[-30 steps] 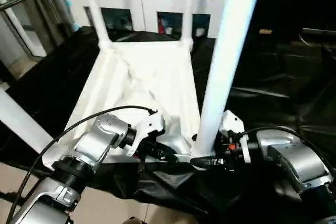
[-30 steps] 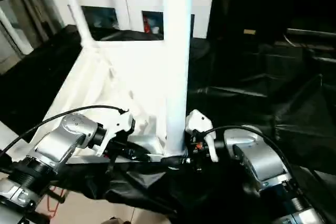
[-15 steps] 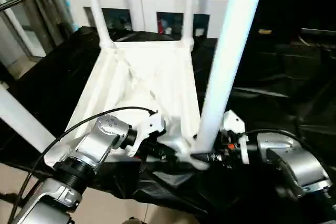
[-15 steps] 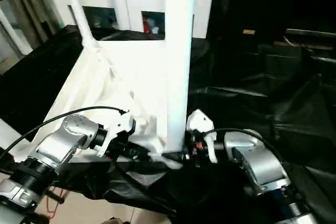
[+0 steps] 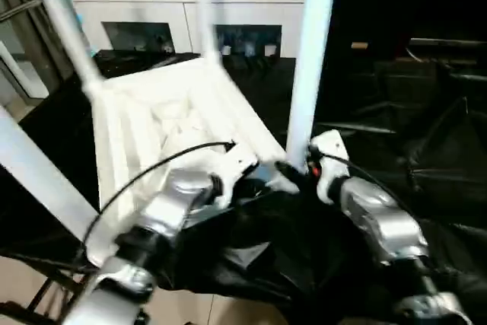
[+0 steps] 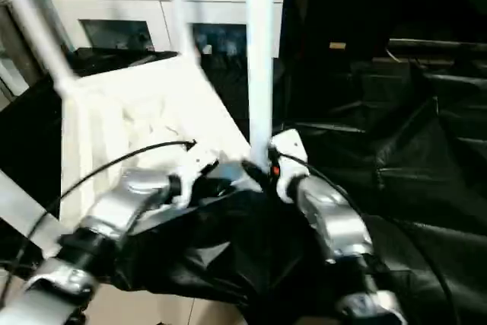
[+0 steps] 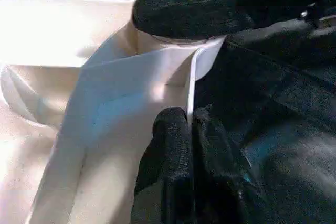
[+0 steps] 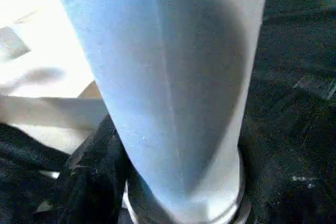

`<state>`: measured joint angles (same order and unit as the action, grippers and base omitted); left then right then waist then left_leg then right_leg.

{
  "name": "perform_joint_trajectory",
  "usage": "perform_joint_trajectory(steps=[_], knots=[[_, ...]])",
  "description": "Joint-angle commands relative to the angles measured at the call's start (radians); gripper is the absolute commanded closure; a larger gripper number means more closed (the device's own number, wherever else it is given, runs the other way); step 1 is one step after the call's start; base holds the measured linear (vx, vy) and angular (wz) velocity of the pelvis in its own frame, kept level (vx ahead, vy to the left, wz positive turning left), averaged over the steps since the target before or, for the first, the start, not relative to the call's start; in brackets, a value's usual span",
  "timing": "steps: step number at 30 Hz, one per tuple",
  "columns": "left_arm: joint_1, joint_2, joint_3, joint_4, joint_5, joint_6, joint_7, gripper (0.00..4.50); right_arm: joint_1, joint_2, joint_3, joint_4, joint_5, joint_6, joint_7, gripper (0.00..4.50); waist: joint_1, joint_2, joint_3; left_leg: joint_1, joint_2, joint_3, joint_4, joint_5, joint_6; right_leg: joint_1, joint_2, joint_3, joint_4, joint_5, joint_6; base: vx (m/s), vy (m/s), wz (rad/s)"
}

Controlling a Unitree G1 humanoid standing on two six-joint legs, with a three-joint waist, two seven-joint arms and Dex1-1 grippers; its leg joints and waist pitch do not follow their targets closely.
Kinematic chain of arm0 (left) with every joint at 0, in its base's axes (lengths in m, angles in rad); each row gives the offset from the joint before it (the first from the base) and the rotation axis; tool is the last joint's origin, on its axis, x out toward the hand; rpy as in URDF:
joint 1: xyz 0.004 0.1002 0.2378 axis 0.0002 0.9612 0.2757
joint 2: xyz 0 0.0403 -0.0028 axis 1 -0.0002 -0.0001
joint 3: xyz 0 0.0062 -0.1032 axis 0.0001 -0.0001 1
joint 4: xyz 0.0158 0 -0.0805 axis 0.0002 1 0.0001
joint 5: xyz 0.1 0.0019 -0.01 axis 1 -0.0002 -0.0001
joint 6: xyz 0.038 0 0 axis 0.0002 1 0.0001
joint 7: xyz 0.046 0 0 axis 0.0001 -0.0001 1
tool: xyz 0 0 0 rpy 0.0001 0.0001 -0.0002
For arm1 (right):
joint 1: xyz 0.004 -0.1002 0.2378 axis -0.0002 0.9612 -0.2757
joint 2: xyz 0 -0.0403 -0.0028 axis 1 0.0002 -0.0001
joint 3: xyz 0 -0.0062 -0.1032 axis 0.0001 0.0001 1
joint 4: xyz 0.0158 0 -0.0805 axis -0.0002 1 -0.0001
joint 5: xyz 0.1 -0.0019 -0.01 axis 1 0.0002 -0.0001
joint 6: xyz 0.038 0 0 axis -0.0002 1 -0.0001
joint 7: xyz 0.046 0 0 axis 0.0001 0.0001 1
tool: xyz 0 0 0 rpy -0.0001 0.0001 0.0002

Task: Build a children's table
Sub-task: Rotate leg to tighten

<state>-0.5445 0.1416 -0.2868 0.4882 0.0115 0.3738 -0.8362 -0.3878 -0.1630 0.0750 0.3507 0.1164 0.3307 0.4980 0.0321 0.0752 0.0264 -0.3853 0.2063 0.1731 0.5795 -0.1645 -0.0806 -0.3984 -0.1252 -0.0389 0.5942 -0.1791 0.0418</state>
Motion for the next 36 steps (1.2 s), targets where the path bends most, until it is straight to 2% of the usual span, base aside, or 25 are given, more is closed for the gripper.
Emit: perform_joint_trajectory(steps=[1, 3, 4, 5, 6, 9, 10, 11, 14, 18, 24, 26, 27, 32, 34, 35, 36], knots=[[-0.01, -0.066, -0.034, -0.03, -0.032, -0.021, -0.015, 4.5, 0.001, 0.052, 0.079, 0.021, 0.001, 0.011, 0.041, 1.21, 0.001, -0.018, -0.048, 0.007, -0.005, 0.004, -0.078, -0.357, 0.009, 0.029, 0.004, 0.003, -0.093, -0.393, -0.145, 0.0, 0.0, 0.0], [-0.007, -0.05, -0.042, -0.034, -0.034, -0.036, -0.044, 4.5, 0.009, 0.035, 0.088, -0.011, 0.018, 0.023, 0.1, 1.19, 0.002, -0.018, -0.051, 0.006, -0.004, 0.004, -0.078, -0.339, 0.015, 0.032, 0.005, 0.004, -0.088, -0.349, -0.156, 0.0, 0.0, 0.0], [-0.005, -0.042, -0.045, -0.037, -0.037, -0.045, -0.061, 4.5, 0.013, 0.025, 0.095, -0.025, 0.021, 0.024, 0.125, 0.92, 0.003, -0.017, -0.051, 0.005, -0.003, 0.005, -0.077, -0.326, 0.018, 0.033, 0.005, 0.004, -0.085, -0.316, -0.167, 0.0, 0.0, 0.0], [-0.003, -0.028, -0.049, -0.042, -0.04, -0.05, -0.083, 4.5, 0.019, 0.005, 0.106, -0.047, 0.025, 0.022, 0.158, 0.92, 0.004, -0.017, -0.052, 0.006, -0.003, 0.005, -0.077, -0.322, 0.021, 0.034, 0.006, 0.004, -0.084, -0.303, -0.171, 0.0, 0.0, 0.0], [-0.002, -0.02, -0.051, -0.046, -0.042, -0.051, -0.095, 4.5, 0.022, -0.006, 0.112, -0.059, 0.027, 0.02, 0.174, 0.82, 0.007, -0.024, -0.053, 0.006, -0.002, 0.007, -0.074, -0.306, 0.03, 0.037, 0.006, 0.005, -0.083, -0.272, -0.178, 0.0, 0.0, 0.0], [0.005, 0.016, -0.06, -0.064, -0.051, -0.07, -0.163, 4.5, 0.021, -0.047, 0.112, -0.073, 0.039, 0.005, 0.23, 0.73, 0.011, -0.02, -0.056, 0.003, -0.002, 0.007, -0.072, -0.272, 0.047, 0.041, 0.003, 0.004, -0.076, -0.238, -0.195, 0.0, 0.0, 0.0], [0.009, 0.053, -0.066, -0.077, -0.059, -0.086, -0.233, 4.5, 0.023, -0.101, 0.118, -0.084, 0.046, -0.021, 0.318, 0.73, 0.011, -0.017, -0.058, 0.004, 0.0, 0.008, -0.07, -0.255, 0.052, 0.04, 0.003, 0.005, -0.072, -0.205, -0.207, 0.0, 0.0, 0.0], [0.01, 0.078, -0.07, -0.08, -0.061, -0.1, -0.277, 4.5, 0.025, -0.139, 0.122, -0.094, 0.05, -0.032, 0.381, 0.73, 0.014, -0.019, -0.06, 0.004, 0.0, 0.009, -0.065, -0.229, 0.063, 0.043, 0.005, 0.005, -0.068, -0.156, -0.22, 0.0, 0.0, 0.0], [0.008, 0.101, -0.078, -0.074, -0.054, -0.122, -0.311, 4.5, 0.027, -0.175, 0.125, -0.112, 0.064, -0.023, 0.442, 0.73, 0.022, -0.015, -0.062, 0.005, 0.002, 0.011, -0.059, -0.182, 0.093, 0.043, 0.006, 0.004, -0.057, -0.063, -0.257, 0.0, 0.0, 0.0], [0.006, 0.148, -0.087, -0.068, -0.053, -0.141, -0.39, 4.5, 0.045, -0.264, 0.15, -0.166, 0.096, 0.012, 0.596, 0.73, 0.034, -0.012, -0.06, 0.009, 0.006, 0.013, -0.058, -0.189, 0.103, 0.043, 0.007, 0.004, -0.053, -0.054, -0.276, 0.0, 0.0, 0.0], [0.016, 0.2, -0.105, -0.09, -0.081, -0.14, -0.499, 4.5, 0.053, -0.342, 0.19, -0.189, 0.116, 0.046, 0.722, 0.73, 0.052, -0.014, -0.057, 0.013, 0.009, 0.015, -0.061, -0.235, 0.079, 0.041, 0.002, 0.007, -0.055, -0.12, -0.272, 0.0, 0.0, 0.0], [0.018, 0.206, -0.107, -0.097, -0.089, -0.135, -0.518, 4.5, 0.052, -0.35, 0.198, -0.187, 0.112, 0.05, 0.734, 0.73, 0.052, -0.015, -0.055, 0.012, 0.009, 0.015, -0.063, -0.247, 0.07, 0.04, 0.002, 0.008, -0.057, -0.137, -0.269, 0.0, 0.0, 0.0], [0.018, 0.207, -0.108, -0.097, -0.09, -0.136, -0.523, 4.5, 0.051, -0.353, 0.203, -0.188, 0.109, 0.05, 0.738, 0.99, 0.052, -0.015, -0.055, 0.012, 0.009, 0.014, -0.064, -0.254, 0.064, 0.04, 0.001, 0.008, -0.058, -0.15, -0.266, 0.0, 0.0, 0.0], [0.016, 0.206, -0.106, -0.092, -0.086, -0.14, -0.525, 4.5, 0.052, -0.349, 0.209, -0.184, 0.099, 0.04, 0.734, 1.35, 0.051, -0.015, -0.055, 0.012, 0.008, 0.013, -0.065, -0.259, 0.05, 0.04, 0.001, 0.009, -0.059, -0.165, -0.256, 0.0, 0.0, 0.0], [0.01, 0.204, -0.106, -0.082, -0.086, -0.143, -0.524, 4.5, 0.053, -0.346, 0.212, -0.193, 0.109, 0.052, 0.737, 1.49, 0.051, -0.017, -0.056, 0.011, 0.008, 0.013, -0.064, -0.244, 0.054, 0.041, 0.001, 0.008, -0.057, -0.148, -0.258, 0.0, 0.0, 0.0], [0.009, 0.203, -0.105, -0.081, -0.086, -0.144, -0.523, 4.5, 0.053, -0.345, 0.213, -0.195, 0.111, 0.054, 0.738, 1.55, 0.051, -0.021, -0.057, 0.011, 0.008, 0.014, -0.063, -0.238, 0.056, 0.041, 0.002, 0.009, -0.057, -0.14, -0.26, 0.0, 0.0, 0.0], [0.007, 0.201, -0.102, -0.078, -0.085, -0.143, -0.52, 4.5, 0.055, -0.346, 0.214, -0.198, 0.115, 0.057, 0.74, 1.62, 0.052, -0.018, -0.058, 0.01, 0.008, 0.013, -0.062, -0.226, 0.061, 0.042, 0.001, 0.008, -0.055, -0.126, -0.263, 0.0, 0.0, 0.0]])
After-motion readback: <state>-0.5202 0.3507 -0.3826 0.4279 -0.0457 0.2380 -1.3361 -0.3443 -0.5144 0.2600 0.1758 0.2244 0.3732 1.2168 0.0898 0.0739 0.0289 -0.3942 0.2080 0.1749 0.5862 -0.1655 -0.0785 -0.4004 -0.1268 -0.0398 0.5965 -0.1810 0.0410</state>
